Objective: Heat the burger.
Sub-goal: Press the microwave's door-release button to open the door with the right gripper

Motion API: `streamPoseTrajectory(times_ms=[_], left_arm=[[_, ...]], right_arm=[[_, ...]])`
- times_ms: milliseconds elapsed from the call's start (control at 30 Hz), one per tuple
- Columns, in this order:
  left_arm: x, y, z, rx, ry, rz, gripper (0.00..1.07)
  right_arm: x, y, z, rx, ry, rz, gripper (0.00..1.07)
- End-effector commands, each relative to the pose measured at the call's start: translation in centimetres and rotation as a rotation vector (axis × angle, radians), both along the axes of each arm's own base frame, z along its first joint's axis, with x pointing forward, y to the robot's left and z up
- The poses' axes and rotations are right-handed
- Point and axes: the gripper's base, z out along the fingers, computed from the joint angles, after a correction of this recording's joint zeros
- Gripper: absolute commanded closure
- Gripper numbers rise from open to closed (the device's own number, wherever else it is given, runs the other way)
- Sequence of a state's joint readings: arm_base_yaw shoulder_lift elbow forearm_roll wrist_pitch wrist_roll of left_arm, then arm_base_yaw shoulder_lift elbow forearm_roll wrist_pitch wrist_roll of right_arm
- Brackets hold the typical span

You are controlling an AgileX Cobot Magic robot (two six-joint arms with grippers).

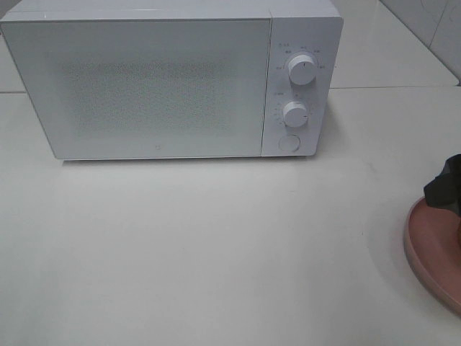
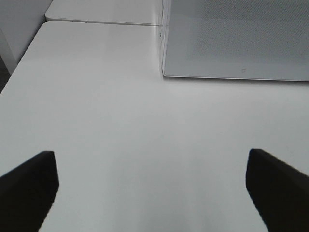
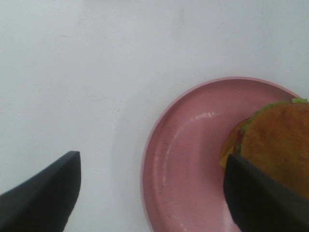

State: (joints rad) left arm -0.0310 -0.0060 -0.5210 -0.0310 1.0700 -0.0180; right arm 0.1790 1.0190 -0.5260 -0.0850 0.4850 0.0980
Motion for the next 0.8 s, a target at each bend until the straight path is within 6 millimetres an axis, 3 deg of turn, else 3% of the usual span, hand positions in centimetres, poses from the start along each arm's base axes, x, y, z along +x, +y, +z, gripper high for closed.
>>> streamPoseTrajectory(times_ms=[33, 800], left_arm=[[-0.3, -0.1, -0.1, -0.009, -0.020, 0.000, 0.08], [-0.3, -0.1, -0.1, -0.009, -0.020, 0.000, 0.08]], right_arm=[[0.3, 0.7, 0.5, 0.023, -0.042, 0.017, 0.31], [4.1, 5.8, -2.9, 0.117, -0.085, 0.137, 0.31]])
